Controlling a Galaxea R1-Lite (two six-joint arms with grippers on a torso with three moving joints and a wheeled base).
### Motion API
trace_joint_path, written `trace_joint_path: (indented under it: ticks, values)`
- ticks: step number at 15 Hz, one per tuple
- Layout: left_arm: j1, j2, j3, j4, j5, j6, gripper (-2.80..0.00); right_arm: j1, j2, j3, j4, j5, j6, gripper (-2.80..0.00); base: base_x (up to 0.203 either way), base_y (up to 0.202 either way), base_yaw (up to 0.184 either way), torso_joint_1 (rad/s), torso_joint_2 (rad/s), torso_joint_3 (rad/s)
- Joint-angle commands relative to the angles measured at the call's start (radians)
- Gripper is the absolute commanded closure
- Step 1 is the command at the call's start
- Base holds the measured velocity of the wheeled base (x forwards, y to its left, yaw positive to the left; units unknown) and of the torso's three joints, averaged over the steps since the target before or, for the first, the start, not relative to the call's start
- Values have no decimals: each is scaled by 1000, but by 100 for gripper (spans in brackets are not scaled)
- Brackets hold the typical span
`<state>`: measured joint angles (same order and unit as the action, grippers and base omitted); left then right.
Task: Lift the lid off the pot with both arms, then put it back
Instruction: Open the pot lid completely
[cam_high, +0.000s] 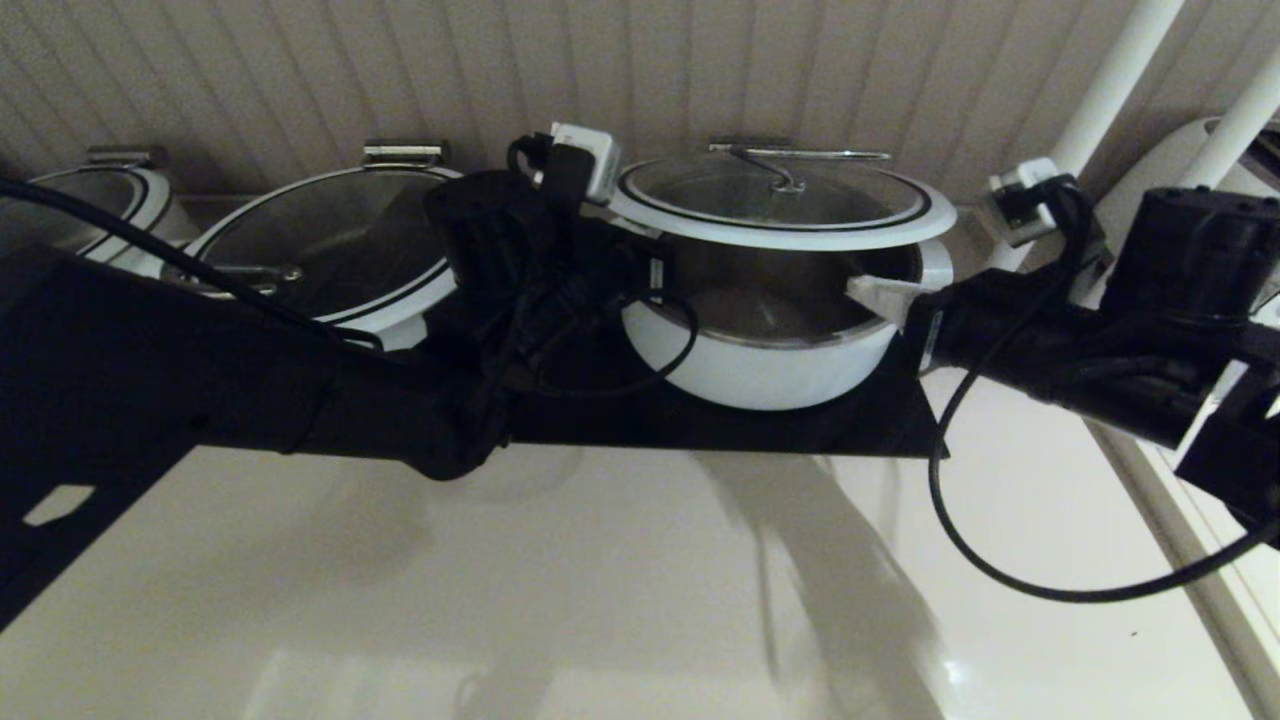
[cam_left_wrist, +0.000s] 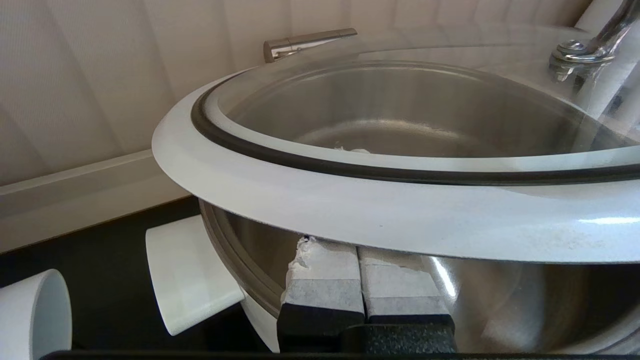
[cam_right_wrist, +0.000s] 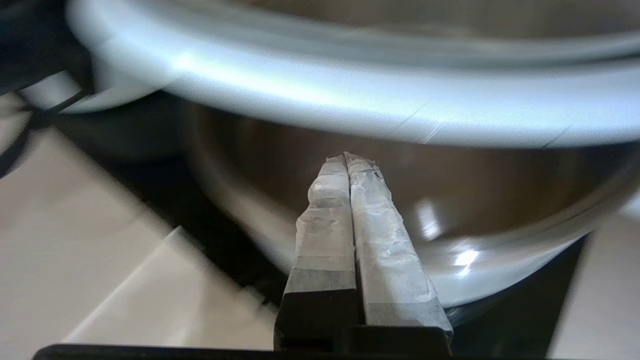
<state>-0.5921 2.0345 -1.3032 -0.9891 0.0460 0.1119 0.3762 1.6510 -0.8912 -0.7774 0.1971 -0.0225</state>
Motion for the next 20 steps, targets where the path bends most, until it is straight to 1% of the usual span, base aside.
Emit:
trace_joint_path:
  ticks: [1,5,11,13,20]
  values:
    - [0,4,-1,-5,0,0,0,-16,57,-45,-9,-17,-2,0,0,0,0,0,0,0]
    - [0,7,-1,-5,0,0,0,-60,91,-97,-10,-24,-5,0,0,0,0,0,0,0]
    - [0,1,1,-3,2,2,0,-77,113,-180,-10,-24,-5,0,0,0,0,0,0,0]
    - [0,0,4,-5,2,14,0,-79,116,-195,-8,-24,-6,0,0,0,0,0,0,0]
    - [0,-81,190,-24,0,25,0,-85,119,-226,-6,-27,-5,0,0,0,0,0,0,0]
